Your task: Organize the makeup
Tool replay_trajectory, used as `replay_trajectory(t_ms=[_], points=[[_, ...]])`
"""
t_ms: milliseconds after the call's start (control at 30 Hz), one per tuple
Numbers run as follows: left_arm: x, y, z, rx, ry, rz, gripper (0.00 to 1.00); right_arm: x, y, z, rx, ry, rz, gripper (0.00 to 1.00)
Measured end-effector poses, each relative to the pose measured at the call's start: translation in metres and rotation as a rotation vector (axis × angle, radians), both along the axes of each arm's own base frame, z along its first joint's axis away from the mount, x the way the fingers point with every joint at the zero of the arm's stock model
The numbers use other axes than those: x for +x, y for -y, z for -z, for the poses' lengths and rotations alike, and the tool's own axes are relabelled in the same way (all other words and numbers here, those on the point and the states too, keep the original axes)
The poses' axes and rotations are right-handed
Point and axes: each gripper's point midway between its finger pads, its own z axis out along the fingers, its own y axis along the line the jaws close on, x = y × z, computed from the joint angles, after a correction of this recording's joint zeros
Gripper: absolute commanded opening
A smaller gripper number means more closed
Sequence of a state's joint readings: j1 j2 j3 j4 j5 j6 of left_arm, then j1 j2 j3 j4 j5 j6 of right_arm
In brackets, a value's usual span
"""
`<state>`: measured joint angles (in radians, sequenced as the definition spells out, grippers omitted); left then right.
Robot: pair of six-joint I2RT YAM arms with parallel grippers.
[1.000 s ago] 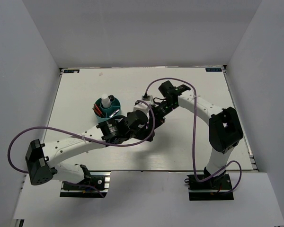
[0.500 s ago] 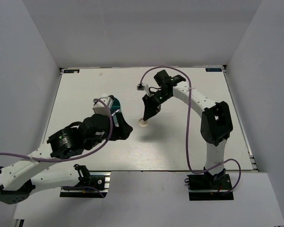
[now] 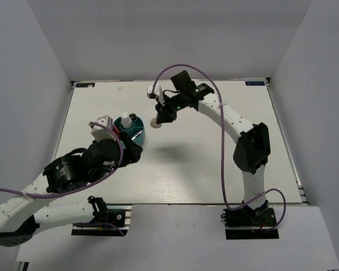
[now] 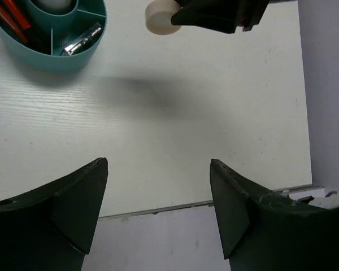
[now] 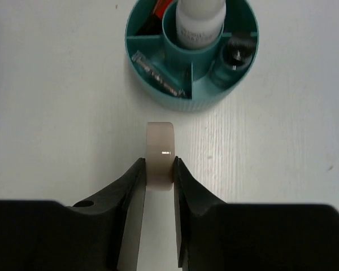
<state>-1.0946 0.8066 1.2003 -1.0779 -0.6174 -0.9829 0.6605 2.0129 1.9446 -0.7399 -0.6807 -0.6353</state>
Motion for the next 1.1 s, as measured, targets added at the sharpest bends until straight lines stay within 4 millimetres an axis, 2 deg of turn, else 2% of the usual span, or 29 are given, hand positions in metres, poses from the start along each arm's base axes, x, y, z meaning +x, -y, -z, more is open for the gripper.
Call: replay_trajectory(t_ms=[100, 200, 400, 533, 700, 900, 1100], points=[[0.0, -0.01, -0.003, -0.013, 0.013, -0.034, 0.82, -0.003, -0.025, -0.001, 0.033, 0.107, -0.055, 0.0], [-0.002, -0.023, -0.015, -0.053, 0.045, -0.056, 0.82, -0.006, -0.048, 0.0, 0.07, 0.208, -0.105, 0.0], [-0.005, -0.038, -0.027, -0.086, 0.076, -0.08, 0.82, -0.004, -0.071, -0.01, 0.117, 0.379, -0.172, 0.0], [-0.007, -0.042, -0.028, -0.093, 0.078, -0.082, 0.82, -0.001, -0.078, -0.009, 0.131, 0.473, -0.209, 0.0], [-0.011, -0.05, -0.027, -0.113, 0.085, -0.084, 0.82, -0.006, -0.076, 0.021, 0.094, 0.519, -0.275, 0.0], [-0.013, -0.052, -0.029, -0.126, 0.087, -0.086, 0.82, -0.012, -0.071, 0.04, 0.077, 0.59, -0.358, 0.0], [-0.012, -0.051, -0.024, -0.114, 0.081, -0.087, 0.82, -0.012, -0.074, 0.041, 0.09, 0.663, -0.406, 0.0]])
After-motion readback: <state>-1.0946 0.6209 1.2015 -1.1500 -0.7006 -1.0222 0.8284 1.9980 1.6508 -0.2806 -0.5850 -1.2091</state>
